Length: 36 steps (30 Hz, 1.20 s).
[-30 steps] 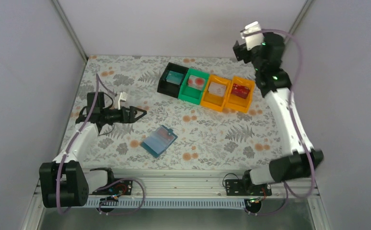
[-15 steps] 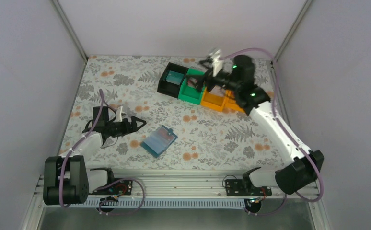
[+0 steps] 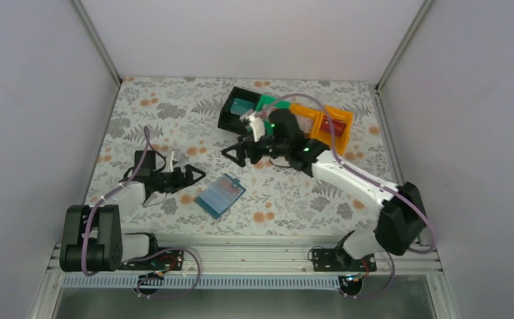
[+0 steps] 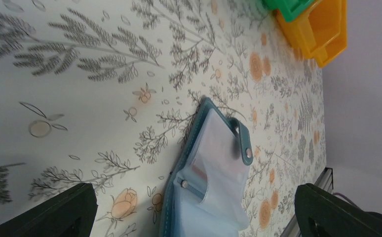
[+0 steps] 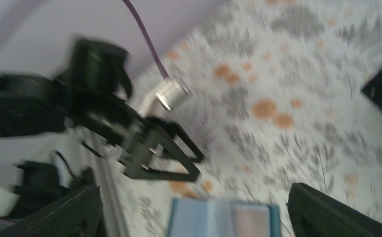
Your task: Take the credit cards out of the card holder
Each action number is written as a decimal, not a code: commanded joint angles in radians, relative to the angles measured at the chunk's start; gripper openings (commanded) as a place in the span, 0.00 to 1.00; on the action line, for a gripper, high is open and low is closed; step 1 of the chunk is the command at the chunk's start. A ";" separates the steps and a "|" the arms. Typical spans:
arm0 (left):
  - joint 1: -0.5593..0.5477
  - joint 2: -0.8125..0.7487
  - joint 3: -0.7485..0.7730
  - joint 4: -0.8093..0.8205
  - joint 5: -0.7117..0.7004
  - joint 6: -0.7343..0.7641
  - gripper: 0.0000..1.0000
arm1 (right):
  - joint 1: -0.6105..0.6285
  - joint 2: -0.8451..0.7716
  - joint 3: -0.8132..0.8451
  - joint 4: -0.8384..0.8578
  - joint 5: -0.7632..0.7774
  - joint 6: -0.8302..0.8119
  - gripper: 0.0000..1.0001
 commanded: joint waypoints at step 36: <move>-0.214 0.167 0.079 0.050 0.179 0.039 0.02 | 0.066 0.392 -0.142 -0.009 -0.081 0.161 0.43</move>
